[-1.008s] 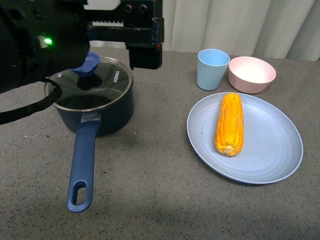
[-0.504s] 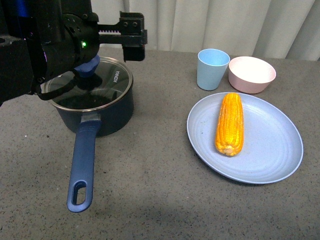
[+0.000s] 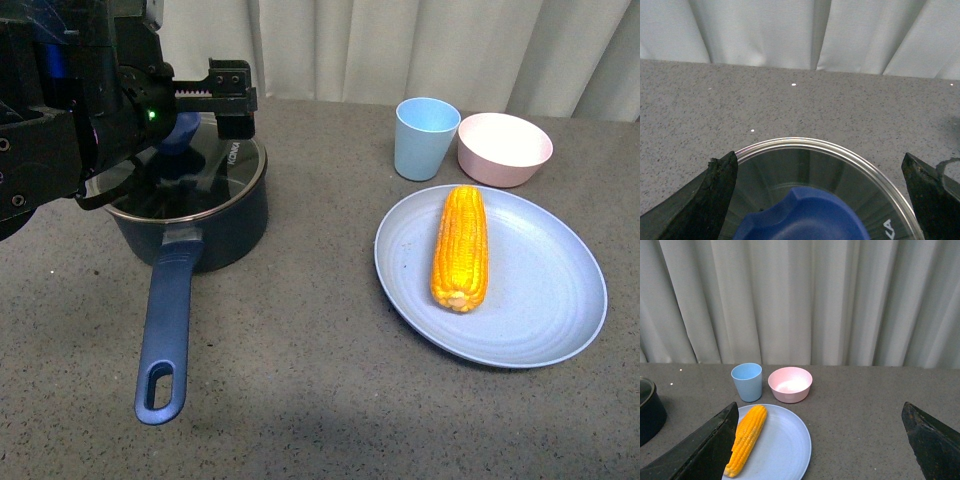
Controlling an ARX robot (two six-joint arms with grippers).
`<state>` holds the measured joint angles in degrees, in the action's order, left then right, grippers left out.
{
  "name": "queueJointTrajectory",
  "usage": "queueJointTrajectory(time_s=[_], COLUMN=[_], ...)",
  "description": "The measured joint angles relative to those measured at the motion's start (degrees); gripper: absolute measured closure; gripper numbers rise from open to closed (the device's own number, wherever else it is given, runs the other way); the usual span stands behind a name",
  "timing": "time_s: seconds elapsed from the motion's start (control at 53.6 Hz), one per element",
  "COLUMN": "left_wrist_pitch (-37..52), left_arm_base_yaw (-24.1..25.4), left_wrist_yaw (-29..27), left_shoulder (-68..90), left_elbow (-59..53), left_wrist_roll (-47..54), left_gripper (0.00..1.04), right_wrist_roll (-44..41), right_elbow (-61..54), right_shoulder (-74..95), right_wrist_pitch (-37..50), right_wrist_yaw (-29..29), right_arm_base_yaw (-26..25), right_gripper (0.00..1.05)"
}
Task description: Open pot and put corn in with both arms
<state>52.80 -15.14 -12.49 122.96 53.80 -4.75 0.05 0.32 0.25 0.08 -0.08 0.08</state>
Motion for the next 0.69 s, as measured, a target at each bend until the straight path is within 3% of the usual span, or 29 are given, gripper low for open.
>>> queueJointTrajectory(time_s=[0.373, 0.616, 0.691], left_wrist_pitch=[-0.4, 0.7, 0.3], left_arm_base_yaw=[1.6, 1.4, 1.5], left_wrist_yaw=[-0.3, 0.0, -0.5], left_shoulder=[1.9, 1.9, 1.6], left_elbow=[0.0, -0.2, -0.2], left_wrist_roll=[0.0, 0.0, -0.5], left_gripper=[0.07, 0.42, 0.45], right_wrist_roll=[0.0, 0.0, 0.0], right_elbow=[0.0, 0.0, 0.0], right_shoulder=[0.0, 0.0, 0.0], right_wrist_pitch=[0.0, 0.0, 0.0], right_wrist_yaw=[0.0, 0.0, 0.0], right_arm_base_yaw=[0.0, 0.0, 0.0], right_gripper=[0.09, 0.09, 0.09])
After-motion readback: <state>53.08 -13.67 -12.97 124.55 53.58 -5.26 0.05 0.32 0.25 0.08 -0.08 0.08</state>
